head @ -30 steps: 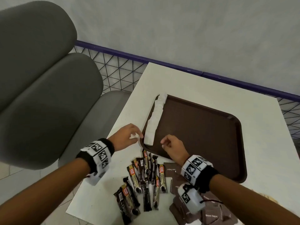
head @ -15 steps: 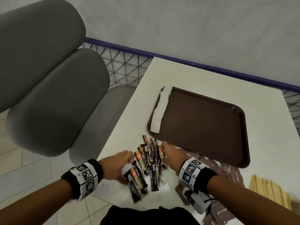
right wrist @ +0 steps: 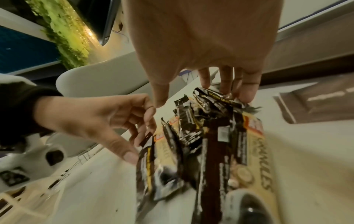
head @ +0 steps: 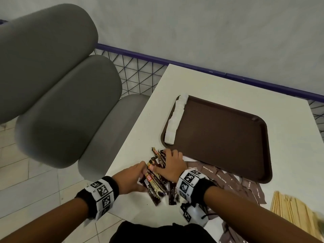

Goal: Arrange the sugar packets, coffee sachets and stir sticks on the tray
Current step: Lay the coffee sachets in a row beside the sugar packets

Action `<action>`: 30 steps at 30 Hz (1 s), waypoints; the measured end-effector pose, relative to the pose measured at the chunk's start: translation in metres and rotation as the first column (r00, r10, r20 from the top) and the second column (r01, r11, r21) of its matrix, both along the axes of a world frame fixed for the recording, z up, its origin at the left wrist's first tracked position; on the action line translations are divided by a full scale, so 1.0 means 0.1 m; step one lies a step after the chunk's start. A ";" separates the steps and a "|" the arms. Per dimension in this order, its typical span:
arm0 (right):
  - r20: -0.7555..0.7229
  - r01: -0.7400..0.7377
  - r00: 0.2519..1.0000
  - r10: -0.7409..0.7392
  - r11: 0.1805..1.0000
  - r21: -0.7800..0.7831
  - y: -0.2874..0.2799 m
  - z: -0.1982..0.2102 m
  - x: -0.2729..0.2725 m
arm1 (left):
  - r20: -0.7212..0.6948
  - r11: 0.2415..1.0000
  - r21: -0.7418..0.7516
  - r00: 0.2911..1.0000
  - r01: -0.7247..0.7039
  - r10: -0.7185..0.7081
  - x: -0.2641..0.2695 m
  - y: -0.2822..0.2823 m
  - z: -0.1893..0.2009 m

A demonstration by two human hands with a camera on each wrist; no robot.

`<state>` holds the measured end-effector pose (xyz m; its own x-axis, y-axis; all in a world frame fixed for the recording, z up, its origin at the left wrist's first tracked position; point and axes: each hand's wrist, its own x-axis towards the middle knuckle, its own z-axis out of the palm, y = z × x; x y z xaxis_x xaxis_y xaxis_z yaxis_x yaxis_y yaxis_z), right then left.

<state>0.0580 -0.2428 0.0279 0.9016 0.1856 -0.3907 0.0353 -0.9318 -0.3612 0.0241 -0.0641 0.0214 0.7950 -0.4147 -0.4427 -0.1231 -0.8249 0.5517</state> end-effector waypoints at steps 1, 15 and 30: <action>0.005 -0.030 1.000 0.030 0.999 -0.014 0.02 0.01 -0.01 | -0.001 1.000 -0.006 1.000 -0.026 0.026 0.02 0.00 -0.02; -0.009 -0.168 0.986 0.168 0.972 -0.163 0.13 -0.06 0.00 | 0.035 0.971 -0.135 0.978 -0.198 0.204 0.21 -0.13 -0.09; -0.030 0.009 1.000 0.000 0.953 0.304 -0.08 0.12 0.21 | 0.089 0.804 -0.343 0.835 -0.486 0.543 0.22 0.09 0.02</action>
<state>0.0786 -0.2509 0.0399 0.8919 0.2952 -0.3426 0.0163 -0.7781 -0.6280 0.0464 -0.0554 0.0236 0.9795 -0.0091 -0.2014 0.1564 -0.5959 0.7877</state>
